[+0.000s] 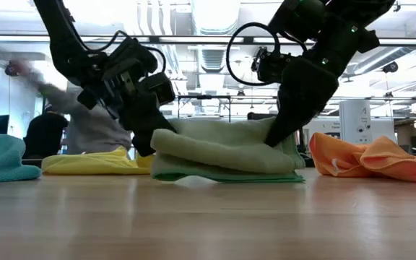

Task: Fold microfiber towels
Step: Put the light green microfiber cloth into the transparent bin

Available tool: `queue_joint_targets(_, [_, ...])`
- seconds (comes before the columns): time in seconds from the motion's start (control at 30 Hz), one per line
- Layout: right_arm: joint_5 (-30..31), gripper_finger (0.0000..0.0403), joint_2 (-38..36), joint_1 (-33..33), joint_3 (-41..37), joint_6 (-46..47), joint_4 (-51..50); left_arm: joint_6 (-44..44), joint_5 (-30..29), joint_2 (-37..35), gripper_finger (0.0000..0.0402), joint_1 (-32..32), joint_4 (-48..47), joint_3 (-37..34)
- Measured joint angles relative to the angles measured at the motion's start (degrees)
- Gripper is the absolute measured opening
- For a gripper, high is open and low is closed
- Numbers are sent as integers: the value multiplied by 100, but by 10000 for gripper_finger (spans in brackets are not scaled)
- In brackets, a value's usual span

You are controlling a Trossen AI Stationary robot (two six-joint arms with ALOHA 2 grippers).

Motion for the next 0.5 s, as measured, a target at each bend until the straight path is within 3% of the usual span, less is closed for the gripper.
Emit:
queue_joint_targets(0.1, [-352,47,0,-64,0,179,4,60,-78,-5,6,0,-110,-1])
queue_joint_targets(0.23, [-392,88,0,-69,-109,167,154,203,-159,33,4,0,-167,-2])
queue_joint_targets(0.5, [-404,188,2,-67,-797,318,1681,377,-366,35,2,-4,-369,-11])
